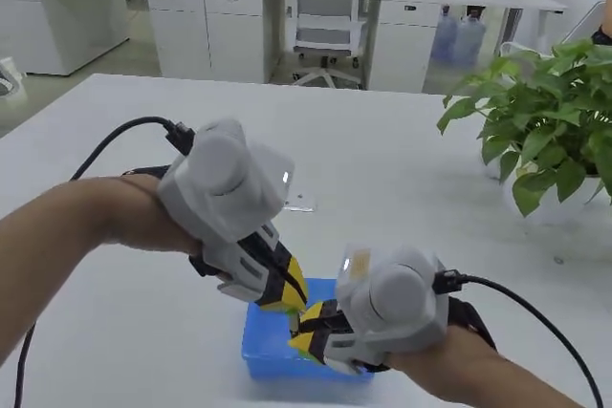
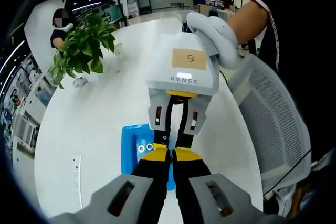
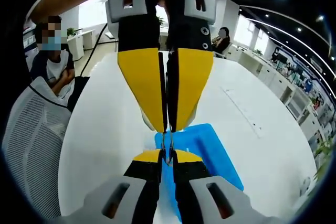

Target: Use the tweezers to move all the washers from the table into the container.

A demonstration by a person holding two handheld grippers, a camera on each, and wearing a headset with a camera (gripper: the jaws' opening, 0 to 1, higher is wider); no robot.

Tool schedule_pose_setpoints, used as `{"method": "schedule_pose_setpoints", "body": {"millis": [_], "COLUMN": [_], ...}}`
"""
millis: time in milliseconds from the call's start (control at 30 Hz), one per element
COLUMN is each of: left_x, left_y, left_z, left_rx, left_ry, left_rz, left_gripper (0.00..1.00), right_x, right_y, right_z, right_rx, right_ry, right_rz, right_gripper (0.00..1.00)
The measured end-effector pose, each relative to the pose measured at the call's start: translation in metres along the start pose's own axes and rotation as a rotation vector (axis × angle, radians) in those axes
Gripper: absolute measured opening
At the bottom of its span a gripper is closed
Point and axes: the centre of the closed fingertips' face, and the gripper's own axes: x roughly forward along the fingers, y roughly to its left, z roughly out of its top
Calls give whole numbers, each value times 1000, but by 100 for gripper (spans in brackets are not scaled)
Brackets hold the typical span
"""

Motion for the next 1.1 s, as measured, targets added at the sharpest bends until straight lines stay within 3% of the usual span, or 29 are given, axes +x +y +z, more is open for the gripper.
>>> {"method": "schedule_pose_setpoints", "body": {"millis": [433,1100], "left_x": [5,29], "left_y": [18,38], "left_z": [-23,-57], "left_rx": [7,-40], "left_ry": [21,31], "left_rz": [8,24], "left_gripper": [6,6], "right_x": [26,56], "right_y": [-16,-28], "right_z": [-3,-30], "right_rx": [-8,19], "right_ry": [-13,6], "right_rz": [31,90], "right_gripper": [9,9]}}
